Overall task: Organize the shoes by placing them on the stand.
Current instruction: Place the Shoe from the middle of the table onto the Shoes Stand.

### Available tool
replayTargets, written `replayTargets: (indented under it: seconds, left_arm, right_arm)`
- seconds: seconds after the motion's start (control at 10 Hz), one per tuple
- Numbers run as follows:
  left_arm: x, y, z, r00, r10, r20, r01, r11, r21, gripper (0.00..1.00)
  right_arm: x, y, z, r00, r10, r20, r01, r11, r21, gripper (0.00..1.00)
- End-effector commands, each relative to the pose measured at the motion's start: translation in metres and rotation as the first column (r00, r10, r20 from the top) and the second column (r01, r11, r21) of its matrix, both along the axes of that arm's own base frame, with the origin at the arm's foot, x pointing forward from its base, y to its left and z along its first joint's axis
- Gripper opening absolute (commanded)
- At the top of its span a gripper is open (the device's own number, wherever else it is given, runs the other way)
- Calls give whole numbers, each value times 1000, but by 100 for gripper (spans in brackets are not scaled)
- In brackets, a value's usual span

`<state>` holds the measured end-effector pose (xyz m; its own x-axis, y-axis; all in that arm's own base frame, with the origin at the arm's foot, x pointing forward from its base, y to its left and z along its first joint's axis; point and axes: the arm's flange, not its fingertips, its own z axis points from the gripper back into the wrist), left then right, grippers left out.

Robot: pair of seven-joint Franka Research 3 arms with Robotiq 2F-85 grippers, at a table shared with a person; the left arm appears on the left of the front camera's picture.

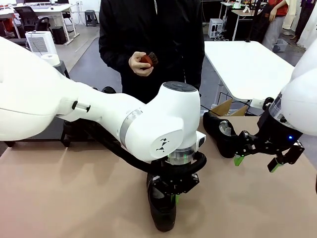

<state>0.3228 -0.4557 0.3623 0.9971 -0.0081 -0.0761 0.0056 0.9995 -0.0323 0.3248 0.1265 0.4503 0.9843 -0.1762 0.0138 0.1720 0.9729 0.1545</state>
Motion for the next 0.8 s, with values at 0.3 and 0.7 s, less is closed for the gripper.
replayTargets:
  seconds: [0.3, 0.7]
  left_arm:
    - [-34, 80, 126, 938, -107, 330, 82, 993, 88, 0]
    - [4, 157, 192, 852, -44, 521, -77, 975, 209, 0]
  right_arm:
    - [-1, 2, 1, 1000, 8, 2, -8, 1000, 3, 100]
    - [-1, 2, 1, 1000, 8, 2, -8, 1000, 3, 100]
